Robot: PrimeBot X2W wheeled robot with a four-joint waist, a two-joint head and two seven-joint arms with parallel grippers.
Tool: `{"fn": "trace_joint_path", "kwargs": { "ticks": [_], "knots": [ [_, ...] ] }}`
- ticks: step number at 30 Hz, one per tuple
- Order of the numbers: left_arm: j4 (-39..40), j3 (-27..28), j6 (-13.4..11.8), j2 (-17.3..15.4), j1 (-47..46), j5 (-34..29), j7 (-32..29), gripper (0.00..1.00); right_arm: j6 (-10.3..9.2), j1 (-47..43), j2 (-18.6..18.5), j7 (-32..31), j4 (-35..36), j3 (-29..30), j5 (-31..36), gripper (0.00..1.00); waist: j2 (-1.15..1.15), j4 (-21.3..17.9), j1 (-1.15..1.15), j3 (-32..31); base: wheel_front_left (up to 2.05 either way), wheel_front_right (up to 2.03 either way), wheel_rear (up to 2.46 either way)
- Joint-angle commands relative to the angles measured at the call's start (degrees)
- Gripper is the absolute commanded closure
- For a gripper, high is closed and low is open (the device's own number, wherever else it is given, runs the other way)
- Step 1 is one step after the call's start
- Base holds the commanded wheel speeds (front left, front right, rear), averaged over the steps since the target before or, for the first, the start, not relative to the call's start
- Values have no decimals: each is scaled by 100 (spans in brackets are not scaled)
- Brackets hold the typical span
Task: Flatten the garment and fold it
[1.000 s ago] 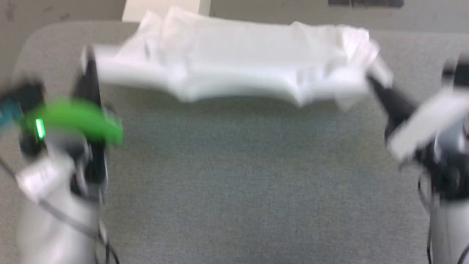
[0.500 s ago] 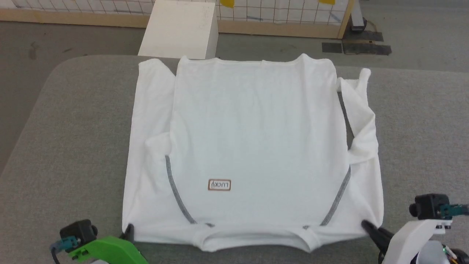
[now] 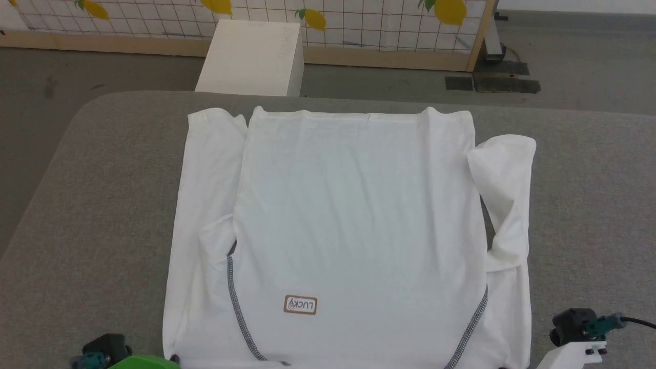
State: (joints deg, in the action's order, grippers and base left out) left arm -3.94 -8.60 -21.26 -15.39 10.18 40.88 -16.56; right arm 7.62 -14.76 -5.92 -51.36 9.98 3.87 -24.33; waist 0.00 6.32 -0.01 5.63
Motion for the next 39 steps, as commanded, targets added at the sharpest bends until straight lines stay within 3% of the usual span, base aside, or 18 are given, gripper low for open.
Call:
{"fn": "trace_joint_path", "kwargs": {
  "ticks": [1, 2, 9, 13, 19, 24, 32, 39],
  "knots": [
    [-71, 133, -66, -71, 137, 40, 3, 0, -13, -26, -50, 104, 48, 125, 26, 27, 0, -10, 1, -1, 0, 0, 0],
    [-46, 160, -61, -71, 143, 77, -8, 0, -13, -2, -35, 163, 70, 152, 11, 0, 0, -19, 1, -3, 0, 0, 0],
    [635, 345, -159, -459, 322, 20, -177, 0, -13, 176, 71, 370, 489, 697, -309, 0, 0, -47, 1, -30, 0, 0, 0],
    [1200, 645, -243, -592, 227, -209, 342, 0, -13, 710, 194, 727, 578, 1353, -302, 0, 0, -82, 1, 88, 0, 0, 0],
    [1561, 748, 252, -423, -381, -518, 1831, 0, -13, 2277, 261, 1105, -36, 1808, 156, 0, 0, -141, 1, 519, 0, 0, 0],
    [1422, 579, 676, -230, -974, -1057, 3023, 0, -13, 3660, 121, 1027, -979, 1622, 872, 0, 0, -98, 1, 1050, 0, 0, 0],
    [1612, 964, 1232, 489, -1620, -1933, 3153, 0, -13, 5375, -236, 678, -2471, 1378, 2128, 0, 0, 178, 1, 1858, 0, 0, 0],
    [1613, 1273, 1713, 1014, -1821, -2350, 3155, 0, -13, 6169, -390, 659, -3285, 1509, 2998, 0, 0, 461, 1, 2292, 0, 0, 0]
  ]
}}
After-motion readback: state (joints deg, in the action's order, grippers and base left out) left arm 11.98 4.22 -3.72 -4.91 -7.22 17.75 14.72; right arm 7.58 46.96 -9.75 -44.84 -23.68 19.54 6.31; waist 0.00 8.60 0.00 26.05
